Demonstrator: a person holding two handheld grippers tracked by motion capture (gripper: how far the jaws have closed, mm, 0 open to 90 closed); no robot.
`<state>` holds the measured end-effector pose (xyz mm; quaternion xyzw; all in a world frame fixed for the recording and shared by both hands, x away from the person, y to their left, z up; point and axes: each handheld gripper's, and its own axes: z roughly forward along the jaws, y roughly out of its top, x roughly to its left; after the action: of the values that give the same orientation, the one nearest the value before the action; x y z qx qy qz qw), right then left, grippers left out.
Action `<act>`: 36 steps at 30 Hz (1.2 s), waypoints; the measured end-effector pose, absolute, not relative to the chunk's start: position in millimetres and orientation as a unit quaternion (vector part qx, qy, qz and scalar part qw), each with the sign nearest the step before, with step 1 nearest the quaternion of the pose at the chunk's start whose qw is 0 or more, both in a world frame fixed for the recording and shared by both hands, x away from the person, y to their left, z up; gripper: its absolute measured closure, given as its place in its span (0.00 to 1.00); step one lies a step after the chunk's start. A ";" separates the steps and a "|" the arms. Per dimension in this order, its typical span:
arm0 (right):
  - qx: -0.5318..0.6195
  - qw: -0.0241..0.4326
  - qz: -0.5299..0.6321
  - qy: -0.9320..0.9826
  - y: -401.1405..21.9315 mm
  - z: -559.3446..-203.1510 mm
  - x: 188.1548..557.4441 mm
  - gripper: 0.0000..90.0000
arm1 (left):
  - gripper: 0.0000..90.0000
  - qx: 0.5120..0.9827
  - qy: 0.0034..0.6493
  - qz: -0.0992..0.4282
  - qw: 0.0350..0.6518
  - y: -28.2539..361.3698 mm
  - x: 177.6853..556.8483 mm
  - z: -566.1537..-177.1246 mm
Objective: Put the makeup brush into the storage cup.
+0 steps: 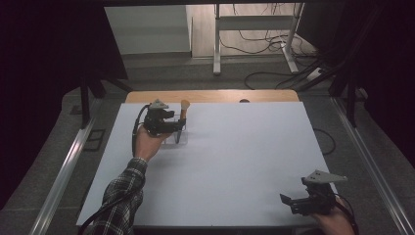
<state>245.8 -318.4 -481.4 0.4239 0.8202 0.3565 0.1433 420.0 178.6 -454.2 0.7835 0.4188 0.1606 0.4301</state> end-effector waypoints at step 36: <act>0.425 0.136 0.368 0.816 -320.1 -480.0 246.5 0.00 | 0.07 0.792 0.413 0.138 0.427 181.8 397.1 -443.3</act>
<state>246.5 -320.1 -480.0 0.4249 0.8159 0.3678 0.1363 397.1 181.8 -443.3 0.7925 0.4129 0.1378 0.4272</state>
